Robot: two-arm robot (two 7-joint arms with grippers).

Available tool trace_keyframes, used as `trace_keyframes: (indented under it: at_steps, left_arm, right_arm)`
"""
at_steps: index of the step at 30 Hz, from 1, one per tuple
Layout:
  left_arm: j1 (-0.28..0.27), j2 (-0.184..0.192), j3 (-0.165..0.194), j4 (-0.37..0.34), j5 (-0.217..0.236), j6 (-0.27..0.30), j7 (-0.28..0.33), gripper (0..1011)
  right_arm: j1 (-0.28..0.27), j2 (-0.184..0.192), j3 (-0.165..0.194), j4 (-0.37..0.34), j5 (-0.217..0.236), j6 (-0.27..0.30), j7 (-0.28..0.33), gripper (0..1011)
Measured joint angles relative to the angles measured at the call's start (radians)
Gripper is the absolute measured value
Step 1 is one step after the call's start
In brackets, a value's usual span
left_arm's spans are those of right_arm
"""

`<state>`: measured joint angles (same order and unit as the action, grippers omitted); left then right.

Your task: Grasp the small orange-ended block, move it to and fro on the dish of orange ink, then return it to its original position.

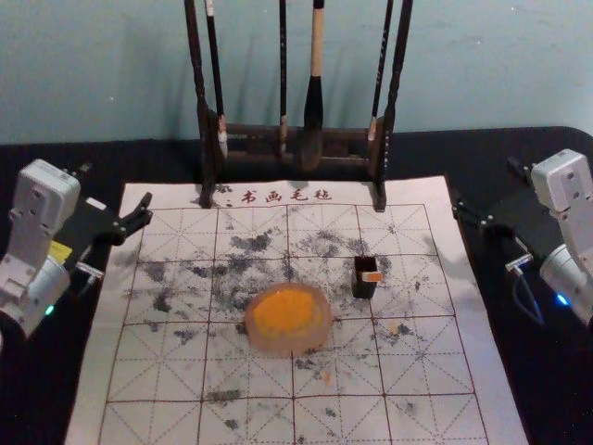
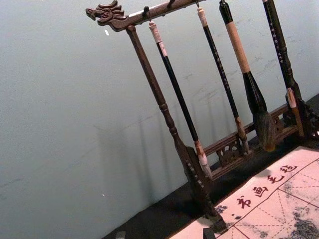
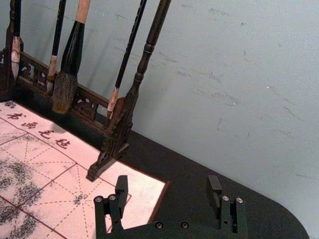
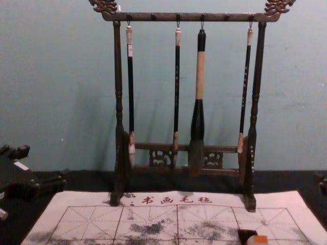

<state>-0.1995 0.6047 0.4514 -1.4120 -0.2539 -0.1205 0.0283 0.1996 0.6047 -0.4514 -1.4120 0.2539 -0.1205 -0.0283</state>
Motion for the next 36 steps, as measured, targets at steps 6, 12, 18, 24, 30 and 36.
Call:
trace_keyframes:
  at_steps: [6,12,18,24,30,36]
  left_arm:
    - [0.0,0.0,0.0,0.0,0.0,0.0,0.0,1001]
    - [0.0,0.0,0.0,0.0,0.0,0.0,0.0,1001]
    - [0.0,0.0,0.0,0.0,0.0,0.0,0.0,1001]
    - [0.0,0.0,0.0,0.0,0.0,0.0,0.0,1001]
    - [0.0,0.0,0.0,0.0,0.0,0.0,0.0,1001]
    - [0.0,0.0,0.0,0.0,0.0,0.0,0.0,1001]
  right_arm:
    - [0.0,0.0,0.0,0.0,0.0,0.0,0.0,1000]
    - [0.0,0.0,0.0,0.0,0.0,0.0,0.0,1002]
    - [0.0,0.0,0.0,0.0,0.0,0.0,0.0,1000]
    - [0.0,0.0,0.0,0.0,0.0,0.0,0.0,1000]
    - [0.0,0.0,0.0,0.0,0.0,0.0,0.0,1002]
    - [0.0,0.0,0.0,0.0,0.0,0.0,0.0,1000]
